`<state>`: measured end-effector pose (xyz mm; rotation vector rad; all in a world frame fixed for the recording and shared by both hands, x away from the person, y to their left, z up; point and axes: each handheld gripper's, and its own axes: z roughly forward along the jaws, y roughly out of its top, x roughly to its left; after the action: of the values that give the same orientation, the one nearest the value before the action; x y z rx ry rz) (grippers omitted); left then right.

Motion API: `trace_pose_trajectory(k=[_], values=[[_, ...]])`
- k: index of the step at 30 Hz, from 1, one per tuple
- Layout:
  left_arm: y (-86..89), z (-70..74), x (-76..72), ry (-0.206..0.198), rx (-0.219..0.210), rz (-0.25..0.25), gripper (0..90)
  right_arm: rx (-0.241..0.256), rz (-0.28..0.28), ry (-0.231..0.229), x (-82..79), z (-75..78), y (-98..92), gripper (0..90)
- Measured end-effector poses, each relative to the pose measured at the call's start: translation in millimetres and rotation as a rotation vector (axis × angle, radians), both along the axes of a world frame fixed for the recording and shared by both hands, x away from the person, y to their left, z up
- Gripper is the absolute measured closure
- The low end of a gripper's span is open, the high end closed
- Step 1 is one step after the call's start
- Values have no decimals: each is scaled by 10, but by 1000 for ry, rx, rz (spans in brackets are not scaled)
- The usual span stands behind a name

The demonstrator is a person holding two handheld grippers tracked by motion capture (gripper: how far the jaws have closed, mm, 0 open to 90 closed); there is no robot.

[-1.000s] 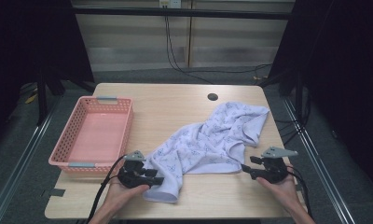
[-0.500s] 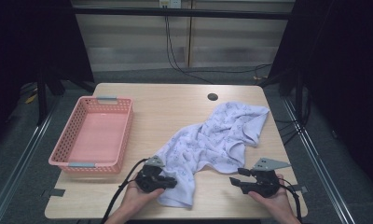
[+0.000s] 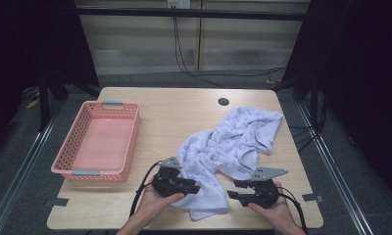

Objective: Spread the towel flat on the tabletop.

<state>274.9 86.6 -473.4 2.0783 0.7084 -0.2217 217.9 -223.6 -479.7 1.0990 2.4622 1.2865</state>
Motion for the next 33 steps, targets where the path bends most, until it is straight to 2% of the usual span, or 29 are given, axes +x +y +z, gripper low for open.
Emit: trace_pose_trajectory(k=[1, 3, 5, 6, 8, 11, 12, 14, 17, 18, 20, 21, 22, 23, 24, 25, 26, 27, 29, 31, 33], values=[[144, 27, -23, -44, 28, 18, 613, -5, 6, 3, 12, -11, 47, 511], [289, 22, -31, -64, 60, 49, 571, -12, 26, 9, 37, -37, 139, 510], [434, -15, -6, -55, 54, 99, 523, -19, 39, 11, 62, -61, 221, 510], [487, -36, 4, -51, 57, 108, 503, -24, 42, 10, 79, -77, 255, 509], [527, -82, 11, -67, 95, 125, 478, -36, 45, 24, 119, -116, 313, 500], [532, -159, -1, -54, 144, 114, 422, -50, 52, 35, 159, -174, 383, 510], [521, -178, -18, -53, 156, 89, 412, -48, 58, 44, 163, -191, 403, 541], [481, -193, -72, -80, 192, 56, 412, -48, 85, 56, 159, -217, 433, 664], [423, -199, -152, -120, 216, 30, 420, -18, 85, 64, 157, -192, 412, 812], [412, -198, -161, -136, 227, 30, 434, -4, 72, 56, 161, -159, 385, 828], [410, -198, -167, -139, 225, 24, 574, 22, 48, 33, 192, -74, 311, 841], [385, -195, -192, -161, 244, 20, 653, 31, 22, 17, 211, -24, 267, 843], [341, -186, -233, -206, 281, 7, 724, 41, 4, 7, 230, 24, 222, 845], [305, -182, -246, -203, 280, -22, 793, 50, -10, -5, 252, 68, 178, 846], [275, -196, -248, -176, 252, -29, 862, 59, -25, -15, 272, 107, 136, 846], [247, -197, -238, -142, 235, -53, 879, 63, -34, -23, 295, 140, 103, 846], [210, -204, -223, -108, 211, -85, 886, 66, -42, -32, 313, 174, 78, 846], [210, -204, -223, -108, 211, -85, 889, 66, -42, -32, 313, 174, 78, 846], [130, -197, -217, -92, 183, -98, 890, 55, -52, -53, 357, 251, 36, 846], [100, -152, -167, -55, 96, -105, 891, 48, -65, -73, 401, 318, 6, 846], [95, -96, -108, -58, 56, -87, 892, 38, -83, -86, 462, 374, -37, 843]])
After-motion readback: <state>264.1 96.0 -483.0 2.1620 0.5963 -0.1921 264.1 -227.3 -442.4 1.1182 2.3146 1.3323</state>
